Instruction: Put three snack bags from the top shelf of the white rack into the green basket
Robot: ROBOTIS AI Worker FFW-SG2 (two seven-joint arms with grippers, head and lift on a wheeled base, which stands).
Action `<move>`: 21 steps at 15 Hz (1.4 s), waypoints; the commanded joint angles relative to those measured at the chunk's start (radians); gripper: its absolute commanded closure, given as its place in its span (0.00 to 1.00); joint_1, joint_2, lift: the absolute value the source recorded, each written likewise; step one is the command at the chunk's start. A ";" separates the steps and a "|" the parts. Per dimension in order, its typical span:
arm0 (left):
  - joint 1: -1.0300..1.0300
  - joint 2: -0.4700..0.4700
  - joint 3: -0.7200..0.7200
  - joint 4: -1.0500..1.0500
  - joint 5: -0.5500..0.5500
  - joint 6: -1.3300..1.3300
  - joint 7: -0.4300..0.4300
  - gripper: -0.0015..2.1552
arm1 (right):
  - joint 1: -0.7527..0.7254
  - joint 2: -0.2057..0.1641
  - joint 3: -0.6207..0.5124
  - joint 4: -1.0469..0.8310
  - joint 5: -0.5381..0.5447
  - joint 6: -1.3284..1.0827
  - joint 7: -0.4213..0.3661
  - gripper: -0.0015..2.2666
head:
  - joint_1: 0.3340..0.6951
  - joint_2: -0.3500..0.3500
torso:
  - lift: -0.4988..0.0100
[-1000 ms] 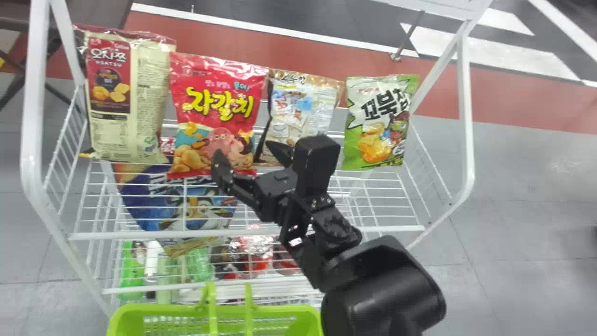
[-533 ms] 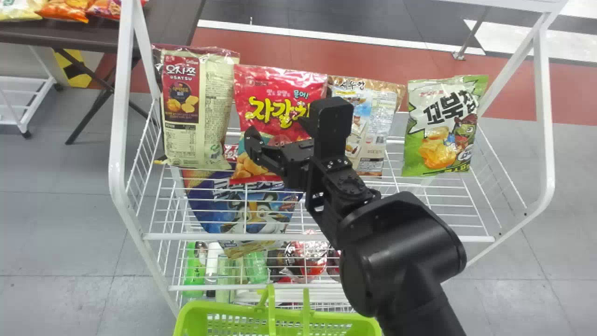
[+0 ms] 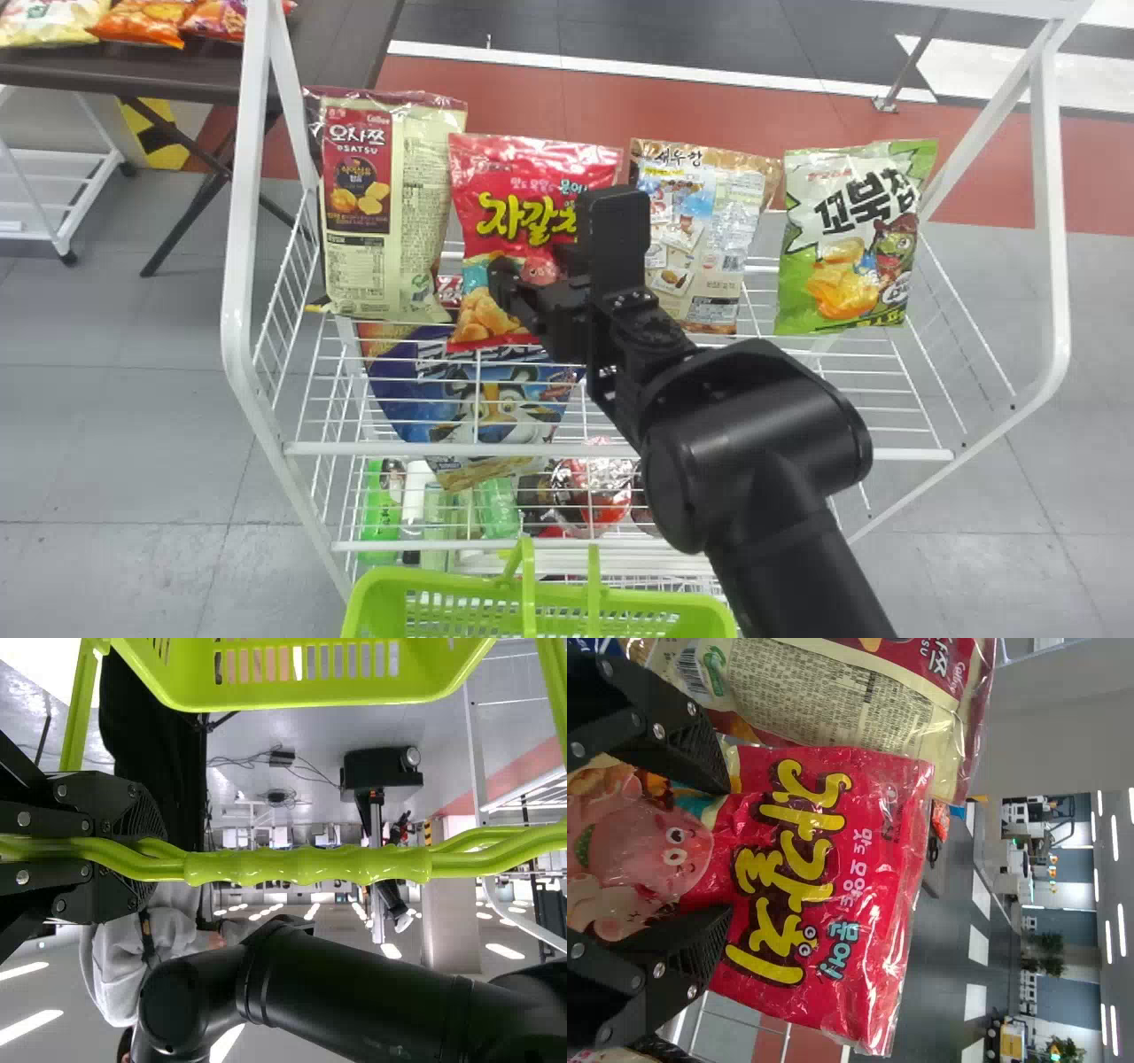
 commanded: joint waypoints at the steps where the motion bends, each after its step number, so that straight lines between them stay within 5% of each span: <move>1: 0.001 0.000 0.000 0.000 0.000 0.000 0.000 1.00 | 0.044 -0.006 -0.004 -0.042 -0.002 -0.026 -0.001 0.92 | 1.00 0.30 | 0.98; 10: -0.010 -0.003 -0.002 0.006 -0.008 0.000 0.008 1.00 | 0.288 -0.061 -0.034 -0.401 0.048 0.002 0.010 0.92 | 1.00 0.22 | 0.98; 16: -0.016 -0.002 -0.003 0.005 -0.008 0.006 0.009 1.00 | 0.383 -0.084 -0.149 -0.511 -0.018 0.020 0.298 0.92 | 1.00 0.20 | 0.98; 21: -0.020 -0.002 0.012 0.003 -0.008 0.006 0.015 1.00 | 0.604 -0.084 -0.206 -0.707 -0.015 0.048 0.323 0.92 | 1.00 0.14 | 0.98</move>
